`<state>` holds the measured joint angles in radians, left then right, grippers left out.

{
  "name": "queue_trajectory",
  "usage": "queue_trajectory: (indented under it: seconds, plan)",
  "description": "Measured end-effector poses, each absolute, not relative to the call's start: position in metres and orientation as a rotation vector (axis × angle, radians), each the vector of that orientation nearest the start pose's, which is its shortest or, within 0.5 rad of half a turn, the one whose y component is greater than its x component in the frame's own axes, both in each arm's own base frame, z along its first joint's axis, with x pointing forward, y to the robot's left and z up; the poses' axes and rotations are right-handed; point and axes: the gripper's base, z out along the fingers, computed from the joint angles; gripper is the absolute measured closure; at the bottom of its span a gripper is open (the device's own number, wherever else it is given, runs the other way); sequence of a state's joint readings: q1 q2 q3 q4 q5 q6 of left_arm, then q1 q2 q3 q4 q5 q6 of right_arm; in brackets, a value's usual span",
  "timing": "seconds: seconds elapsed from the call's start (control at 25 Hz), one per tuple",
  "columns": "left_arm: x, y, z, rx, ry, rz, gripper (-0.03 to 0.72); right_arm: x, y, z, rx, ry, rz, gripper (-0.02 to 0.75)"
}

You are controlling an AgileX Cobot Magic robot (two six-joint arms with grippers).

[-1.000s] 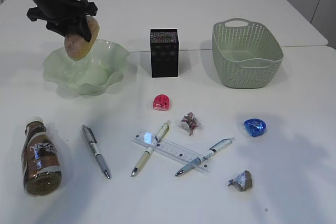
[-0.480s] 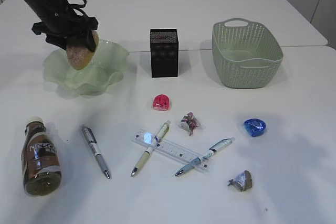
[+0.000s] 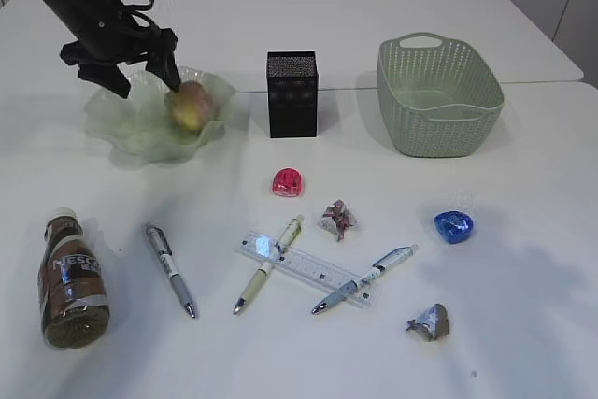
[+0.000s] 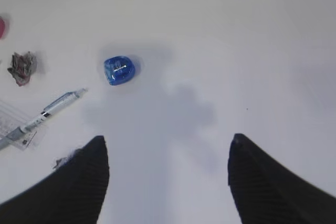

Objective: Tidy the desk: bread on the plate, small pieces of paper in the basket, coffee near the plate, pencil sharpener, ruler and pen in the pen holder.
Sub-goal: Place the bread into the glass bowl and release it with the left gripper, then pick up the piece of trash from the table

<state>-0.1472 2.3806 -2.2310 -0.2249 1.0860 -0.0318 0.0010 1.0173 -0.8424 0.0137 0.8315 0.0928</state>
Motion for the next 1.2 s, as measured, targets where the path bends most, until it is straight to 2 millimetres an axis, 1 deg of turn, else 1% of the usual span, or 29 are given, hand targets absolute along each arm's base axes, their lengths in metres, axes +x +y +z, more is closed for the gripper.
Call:
queue_trajectory:
  seconds: [0.08,0.2,0.36,0.48,0.64,0.76,0.8,0.84,0.92,1.04,1.08,1.2]
  plan:
    - [0.509,-0.091,0.213,0.08,2.762,-0.331,0.059,0.19,0.001,0.31,0.122,2.51,0.055,0.187]
    - [0.504,-0.08,0.226,0.076,2.776,-0.294,0.06,0.189,0.001,0.31,0.124,2.515,0.059,0.187]
    - [0.493,-0.064,0.271,0.055,2.708,-0.281,0.071,0.189,0.002,0.31,0.131,2.515,0.074,0.187]
    - [0.478,-0.054,0.309,0.074,2.657,-0.259,0.093,0.189,0.005,0.31,0.145,2.518,0.114,0.187]
    - [0.456,-0.05,0.356,0.117,2.568,-0.204,0.1,0.187,0.009,0.308,0.123,2.548,0.172,0.187]
    - [0.429,-0.047,0.4,0.132,2.475,-0.179,0.102,0.184,0.014,0.307,0.032,2.579,0.228,0.187]
    - [0.419,-0.047,0.411,0.14,2.455,-0.169,0.102,0.182,0.017,0.307,-0.012,2.596,0.251,0.187]
    - [0.407,-0.047,0.424,0.148,2.429,-0.164,0.102,0.182,0.017,0.307,-0.012,2.596,0.251,0.187]
    - [0.381,-0.045,0.441,0.154,2.406,-0.157,0.102,0.179,0.021,0.306,-0.077,2.621,0.305,0.187]
    - [0.344,-0.039,0.451,0.156,2.417,-0.113,0.102,0.178,0.022,0.306,-0.092,2.628,0.314,0.187]
    - [0.333,-0.037,0.449,0.159,2.435,-0.102,0.102,0.177,0.023,0.305,-0.107,2.641,0.326,0.187]
    - [0.29,-0.033,0.451,0.159,2.447,-0.093,0.107,0.176,0.025,0.306,-0.109,2.641,0.359,0.187]
